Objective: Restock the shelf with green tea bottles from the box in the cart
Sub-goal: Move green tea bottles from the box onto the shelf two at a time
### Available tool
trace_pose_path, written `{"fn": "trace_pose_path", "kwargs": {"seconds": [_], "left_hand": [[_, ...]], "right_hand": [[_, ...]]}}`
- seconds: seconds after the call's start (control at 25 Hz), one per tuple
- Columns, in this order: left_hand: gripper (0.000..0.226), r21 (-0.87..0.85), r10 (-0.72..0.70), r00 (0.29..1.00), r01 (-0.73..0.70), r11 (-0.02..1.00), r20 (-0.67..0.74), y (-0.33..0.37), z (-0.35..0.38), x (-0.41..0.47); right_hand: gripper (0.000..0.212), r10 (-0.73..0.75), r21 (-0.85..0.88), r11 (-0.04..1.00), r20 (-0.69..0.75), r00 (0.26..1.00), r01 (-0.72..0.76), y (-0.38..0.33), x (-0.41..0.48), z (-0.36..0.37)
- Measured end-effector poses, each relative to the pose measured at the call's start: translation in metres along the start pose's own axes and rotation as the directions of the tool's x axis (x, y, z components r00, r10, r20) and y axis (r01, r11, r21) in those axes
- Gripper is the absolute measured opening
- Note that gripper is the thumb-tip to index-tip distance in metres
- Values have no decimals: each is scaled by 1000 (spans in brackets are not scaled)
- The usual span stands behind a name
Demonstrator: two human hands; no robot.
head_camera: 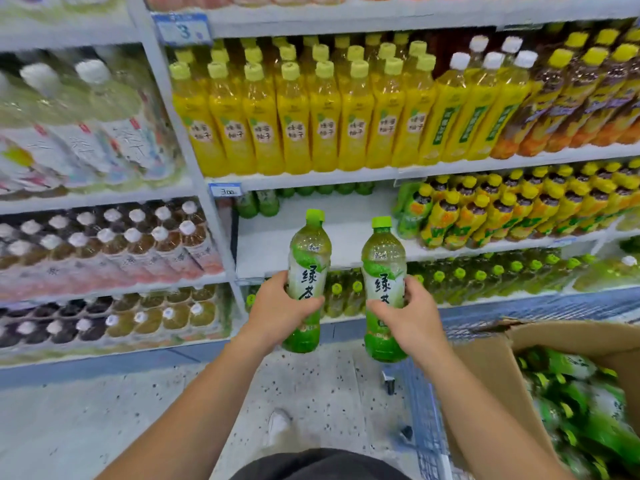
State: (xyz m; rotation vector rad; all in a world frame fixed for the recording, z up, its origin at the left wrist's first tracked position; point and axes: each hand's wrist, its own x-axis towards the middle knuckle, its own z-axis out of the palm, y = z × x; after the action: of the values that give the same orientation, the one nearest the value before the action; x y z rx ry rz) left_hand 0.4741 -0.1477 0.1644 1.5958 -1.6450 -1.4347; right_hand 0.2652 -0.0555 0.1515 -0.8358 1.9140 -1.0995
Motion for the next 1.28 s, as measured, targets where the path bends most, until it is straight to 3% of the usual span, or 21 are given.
{"fn": "trace_pose_path", "kwargs": {"seconds": [0.24,0.56,0.88,1.08,1.28], "left_hand": [[33,-26,-61,998,62,998,21,-38,-49,71],[42,87,4,999,0,996,-42,-82,-28,185],[40,93,129,974,-114,989,-183,-121,15,286],[52,89,319,921,-307,948,-222,-130,29,322],[60,10,402,852,-423,906,-336,-139,44,350]], "right_hand": [[34,63,-92,994,46,997,-58,-23,64,84],[46,53,-119,992,97,994,-42,15,174,130],[52,-117,-85,989,68,991,122,59,278,148],[50,-317,-77,946,7,949,316,74,319,153],[55,-414,-4,910,-7,910,414,85,339,169]]}}
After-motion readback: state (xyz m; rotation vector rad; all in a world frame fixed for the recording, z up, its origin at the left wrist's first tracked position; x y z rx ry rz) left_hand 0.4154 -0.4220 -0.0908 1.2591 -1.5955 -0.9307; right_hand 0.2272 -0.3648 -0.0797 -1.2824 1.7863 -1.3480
